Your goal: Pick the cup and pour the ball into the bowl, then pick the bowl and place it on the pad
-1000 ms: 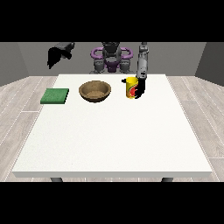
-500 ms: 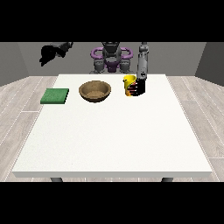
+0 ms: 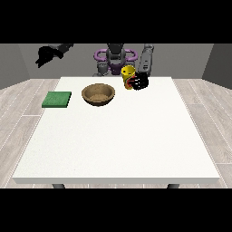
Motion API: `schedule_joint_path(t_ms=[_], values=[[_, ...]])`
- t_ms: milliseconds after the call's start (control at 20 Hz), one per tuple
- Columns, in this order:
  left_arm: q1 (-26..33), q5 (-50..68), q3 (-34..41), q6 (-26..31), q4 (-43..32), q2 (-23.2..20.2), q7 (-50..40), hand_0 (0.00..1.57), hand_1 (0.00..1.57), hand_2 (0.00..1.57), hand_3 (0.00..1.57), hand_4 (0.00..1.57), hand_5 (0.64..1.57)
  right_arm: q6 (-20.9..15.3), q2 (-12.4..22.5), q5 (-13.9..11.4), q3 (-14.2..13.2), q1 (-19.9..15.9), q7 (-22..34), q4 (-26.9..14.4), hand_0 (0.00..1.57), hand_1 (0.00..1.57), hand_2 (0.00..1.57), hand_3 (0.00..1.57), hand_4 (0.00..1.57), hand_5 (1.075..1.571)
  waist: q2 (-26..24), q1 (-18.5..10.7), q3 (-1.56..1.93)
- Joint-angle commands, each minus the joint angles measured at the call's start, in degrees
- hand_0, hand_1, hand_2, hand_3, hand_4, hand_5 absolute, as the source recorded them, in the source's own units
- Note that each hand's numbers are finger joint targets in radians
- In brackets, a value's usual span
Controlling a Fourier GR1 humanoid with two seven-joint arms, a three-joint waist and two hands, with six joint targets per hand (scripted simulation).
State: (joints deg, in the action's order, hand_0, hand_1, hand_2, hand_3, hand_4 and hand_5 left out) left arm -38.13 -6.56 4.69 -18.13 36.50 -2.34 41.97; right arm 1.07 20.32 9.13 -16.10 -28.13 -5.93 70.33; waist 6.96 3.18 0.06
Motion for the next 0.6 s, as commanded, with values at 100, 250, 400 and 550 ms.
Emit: schedule_joint_path(t_ms=[100,250,400,550], values=[[-4.89,-8.73,-3.95,-11.25,-2.53,-1.68,-7.06,1.37,1.37,1.57,1.57,1.36,1.233,2.97,2.08,1.01,0.19,-2.25,1.10,-0.46,0.00,0.00,0.37,0.68,0.55,1.570,0.49,3.77,-0.02],[-7.06,-12.68,-6.07,-14.65,-3.66,-2.20,-11.32,1.40,1.40,1.57,1.57,1.49,1.267,5.56,3.83,3.01,-1.63,-2.99,-0.04,-2.37,0.00,0.00,0.33,0.65,0.54,1.569,1.16,4.39,-0.01],[-9.67,-14.37,-5.80,-15.40,-5.10,-4.31,-11.65,1.40,1.40,1.57,1.57,1.49,1.267,4.40,2.64,2.57,-0.30,-4.44,0.91,-0.60,0.00,0.00,0.34,0.67,0.53,1.569,3.63,5.70,-0.06],[-11.62,-18.11,-7.18,-21.04,-6.94,-3.68,-14.46,1.40,1.40,1.57,1.57,1.49,1.267,5.26,2.78,2.64,0.19,-5.38,-0.24,0.30,0.00,0.00,0.35,0.69,0.54,1.568,4.62,8.23,-0.05]])
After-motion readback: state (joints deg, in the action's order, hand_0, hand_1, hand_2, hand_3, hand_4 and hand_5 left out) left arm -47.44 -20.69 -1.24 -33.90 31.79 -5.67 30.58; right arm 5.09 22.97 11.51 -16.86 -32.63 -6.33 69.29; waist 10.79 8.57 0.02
